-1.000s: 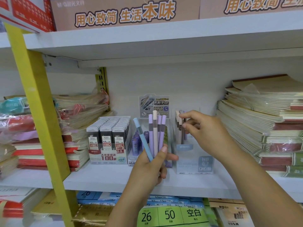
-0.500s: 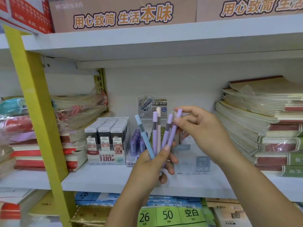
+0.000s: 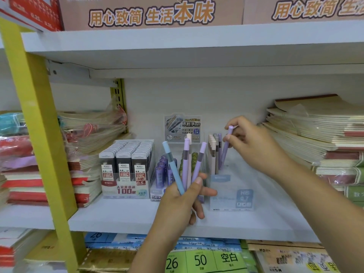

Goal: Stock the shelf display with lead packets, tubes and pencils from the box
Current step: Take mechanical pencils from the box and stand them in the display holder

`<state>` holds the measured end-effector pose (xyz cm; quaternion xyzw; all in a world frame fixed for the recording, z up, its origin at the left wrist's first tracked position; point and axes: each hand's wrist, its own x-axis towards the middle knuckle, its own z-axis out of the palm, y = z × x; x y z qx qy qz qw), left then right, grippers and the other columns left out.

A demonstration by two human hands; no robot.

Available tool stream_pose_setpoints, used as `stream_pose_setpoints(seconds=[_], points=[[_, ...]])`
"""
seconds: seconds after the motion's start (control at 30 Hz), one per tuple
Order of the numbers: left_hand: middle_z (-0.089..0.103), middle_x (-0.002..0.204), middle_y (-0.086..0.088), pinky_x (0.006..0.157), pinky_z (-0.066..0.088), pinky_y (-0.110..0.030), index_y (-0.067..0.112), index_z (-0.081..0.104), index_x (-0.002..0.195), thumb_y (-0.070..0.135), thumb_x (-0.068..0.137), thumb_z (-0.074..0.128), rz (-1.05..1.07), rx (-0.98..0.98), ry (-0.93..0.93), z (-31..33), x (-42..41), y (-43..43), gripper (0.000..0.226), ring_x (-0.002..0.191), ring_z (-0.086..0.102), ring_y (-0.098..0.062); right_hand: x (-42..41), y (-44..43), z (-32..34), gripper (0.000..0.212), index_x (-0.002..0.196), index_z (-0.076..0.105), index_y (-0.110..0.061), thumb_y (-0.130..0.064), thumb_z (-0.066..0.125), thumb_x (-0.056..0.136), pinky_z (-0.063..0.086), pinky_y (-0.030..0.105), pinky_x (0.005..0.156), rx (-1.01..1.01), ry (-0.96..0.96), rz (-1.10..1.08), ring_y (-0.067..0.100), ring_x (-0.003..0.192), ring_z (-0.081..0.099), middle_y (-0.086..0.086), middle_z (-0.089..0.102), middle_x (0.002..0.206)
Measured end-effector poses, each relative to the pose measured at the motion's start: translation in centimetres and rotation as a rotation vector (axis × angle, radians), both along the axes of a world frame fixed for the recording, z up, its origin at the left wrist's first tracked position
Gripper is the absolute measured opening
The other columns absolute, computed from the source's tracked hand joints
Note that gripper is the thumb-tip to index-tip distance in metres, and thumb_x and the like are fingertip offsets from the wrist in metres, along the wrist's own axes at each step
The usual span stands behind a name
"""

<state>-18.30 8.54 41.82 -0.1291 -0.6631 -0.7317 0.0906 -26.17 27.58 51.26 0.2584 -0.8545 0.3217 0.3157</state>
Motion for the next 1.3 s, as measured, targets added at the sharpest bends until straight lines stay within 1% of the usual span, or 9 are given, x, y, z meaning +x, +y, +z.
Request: stream_pose_setpoints(seconds=[0.17,0.53,0.73,0.93,1.0,1.07,1.17,1.23,1.3], points=[[0.078,0.096,-0.003,0.039,0.036,-0.019,0.033,0.071,0.106,0.038,0.1,0.052,0.006,-0.013,-0.003,-0.2,-0.2,-0.1,0.02,0.043,0.049,-0.009,-0.8,-0.2,-0.6,0.025,0.092,0.041,-0.042,-0.025,0.06,0.092,0.05,0.029,0.067,0.055,0.021,-0.009,0.009,0.076,0.066,-0.008,0.069,0.079],[0.078,0.093,-0.001,0.04,0.035,-0.019,0.031,0.068,0.11,0.039,0.101,0.051,0.029,-0.044,-0.008,-0.2,-0.2,-0.1,0.021,0.042,0.044,-0.009,-1.8,-0.5,-0.2,0.028,0.094,0.04,-0.036,-0.025,0.066,0.09,0.049,0.029,0.061,0.082,0.012,-0.07,0.012,0.066,0.064,-0.005,0.066,0.069],[0.077,0.087,-0.003,0.041,0.034,-0.016,0.03,0.069,0.11,0.038,0.101,0.051,0.021,-0.044,0.006,-0.1,-0.2,-0.2,0.022,0.042,0.04,-0.008,-1.2,-1.0,0.6,0.005,0.093,0.065,-0.014,-0.017,0.066,0.089,0.043,0.03,0.071,0.193,0.052,-0.145,0.02,0.088,0.06,0.001,0.067,0.087],[0.076,0.089,-0.005,0.041,0.031,-0.016,0.038,0.072,0.103,0.04,0.101,0.049,-0.014,0.001,0.004,0.3,0.2,-0.3,0.024,0.042,0.036,-0.009,-0.8,-1.0,0.5,0.022,0.111,0.067,-0.013,-0.015,0.05,0.097,0.031,0.025,0.079,0.246,-0.036,-0.236,0.024,0.108,0.049,0.006,0.066,0.11],[0.076,0.09,-0.005,0.041,0.03,-0.016,0.039,0.072,0.103,0.042,0.1,0.05,-0.029,0.005,0.002,0.4,0.4,-0.3,0.023,0.042,0.037,-0.008,0.4,-0.9,0.2,0.026,0.119,0.065,-0.016,-0.017,0.048,0.099,0.031,0.022,0.085,0.162,0.051,-0.252,0.02,0.111,0.048,0.003,0.064,0.114],[0.076,0.089,-0.004,0.04,0.03,-0.017,0.039,0.073,0.103,0.044,0.098,0.052,-0.043,0.009,0.007,0.6,0.4,-0.2,0.022,0.042,0.038,-0.008,2.5,-1.4,-0.4,0.025,0.117,0.065,-0.023,-0.021,0.049,0.099,0.037,0.021,0.084,-0.047,0.131,-0.179,0.011,0.104,0.054,-0.006,0.067,0.109],[0.073,0.084,-0.001,0.042,0.031,-0.018,0.04,0.073,0.105,0.045,0.096,0.053,-0.065,-0.002,0.03,0.9,0.5,0.0,0.023,0.043,0.038,-0.008,5.5,-2.3,-0.7,0.018,0.109,0.063,-0.039,-0.033,0.054,0.095,0.048,0.022,0.078,-0.301,-0.108,0.17,0.005,0.089,0.065,-0.017,0.073,0.089],[0.07,0.08,0.001,0.043,0.031,-0.018,0.04,0.073,0.105,0.043,0.099,0.052,-0.084,-0.021,0.044,1.1,0.5,0.2,0.022,0.045,0.039,-0.008,6.2,-2.8,-0.5,0.021,0.111,0.061,-0.042,-0.033,0.06,0.092,0.05,0.031,0.083,-0.272,-0.249,0.285,0.014,0.09,0.067,-0.015,0.074,0.085],[0.069,0.078,0.003,0.043,0.03,-0.018,0.041,0.073,0.104,0.045,0.097,0.053,-0.101,-0.022,0.051,1.2,0.6,0.4,0.022,0.046,0.039,-0.009,6.3,-3.2,-0.5,0.024,0.109,0.06,-0.041,-0.026,0.064,0.091,0.052,0.042,0.084,-0.247,-0.282,0.303,0.027,0.09,0.067,-0.011,0.075,0.083]])
